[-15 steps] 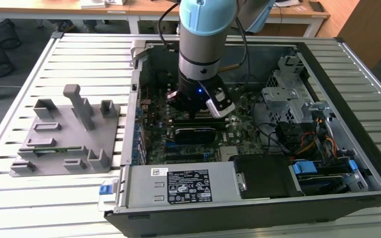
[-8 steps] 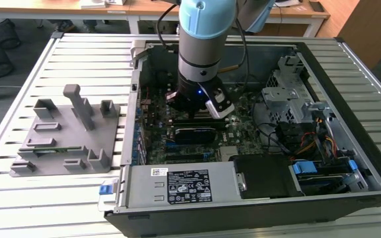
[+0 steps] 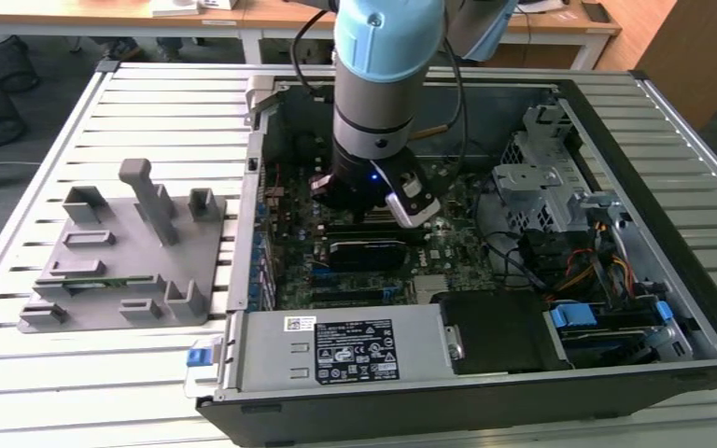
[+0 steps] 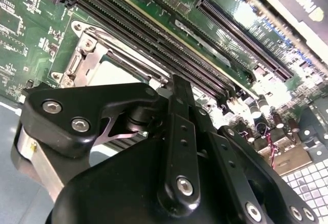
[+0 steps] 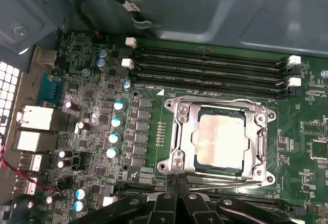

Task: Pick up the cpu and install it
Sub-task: 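Install the second cpu locking lever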

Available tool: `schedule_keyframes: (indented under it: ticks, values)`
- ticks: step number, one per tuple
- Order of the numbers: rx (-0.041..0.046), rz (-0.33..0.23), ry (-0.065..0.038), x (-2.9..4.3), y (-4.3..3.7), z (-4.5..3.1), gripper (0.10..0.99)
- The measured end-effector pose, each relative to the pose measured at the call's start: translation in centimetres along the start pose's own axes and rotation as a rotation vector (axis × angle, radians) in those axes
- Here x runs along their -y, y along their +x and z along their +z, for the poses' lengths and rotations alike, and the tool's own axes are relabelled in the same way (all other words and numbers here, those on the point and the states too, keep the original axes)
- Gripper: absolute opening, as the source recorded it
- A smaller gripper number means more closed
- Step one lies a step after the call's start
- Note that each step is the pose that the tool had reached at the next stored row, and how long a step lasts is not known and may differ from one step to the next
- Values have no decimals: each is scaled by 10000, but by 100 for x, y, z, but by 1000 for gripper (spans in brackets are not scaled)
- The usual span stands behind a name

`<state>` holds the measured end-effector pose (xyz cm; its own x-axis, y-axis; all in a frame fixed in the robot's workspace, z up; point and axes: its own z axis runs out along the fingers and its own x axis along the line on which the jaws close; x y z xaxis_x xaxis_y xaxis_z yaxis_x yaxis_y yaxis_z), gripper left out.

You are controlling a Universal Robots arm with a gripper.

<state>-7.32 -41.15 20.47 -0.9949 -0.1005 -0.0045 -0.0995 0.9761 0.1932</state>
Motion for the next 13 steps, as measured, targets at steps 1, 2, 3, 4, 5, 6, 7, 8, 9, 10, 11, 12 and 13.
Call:
schedule_keyframes:
  ticks: [1, 2, 3, 4, 5, 6, 7, 8, 9, 10, 11, 12, 13]
  values:
    - [-2, -8, 0, 8, 2, 0, 106]
    - [-3, -17, 0, 15, 4, -1, 106]
    - [-5, -24, 0, 21, 4, 0, 106]
    - [-6, -32, 1, 27, 5, 1, 106]
    - [-6, -39, -1, 29, 6, 4, 106]
    - [-8, -48, -3, 31, 6, 7, 106]
    - [-10, -59, -5, 33, 7, 10, 106]
    - [-13, -72, -8, 35, 9, 15, 106]
    - [-15, -86, -15, 36, 11, 20, 106]
    - [-17, -102, -25, 37, 16, 25, 106]
    - [-19, -118, -34, 37, 20, 29, 106]
    - [-20, -134, -44, 37, 27, 33, 106]
    - [-19, -149, -57, 37, 34, 38, 106]
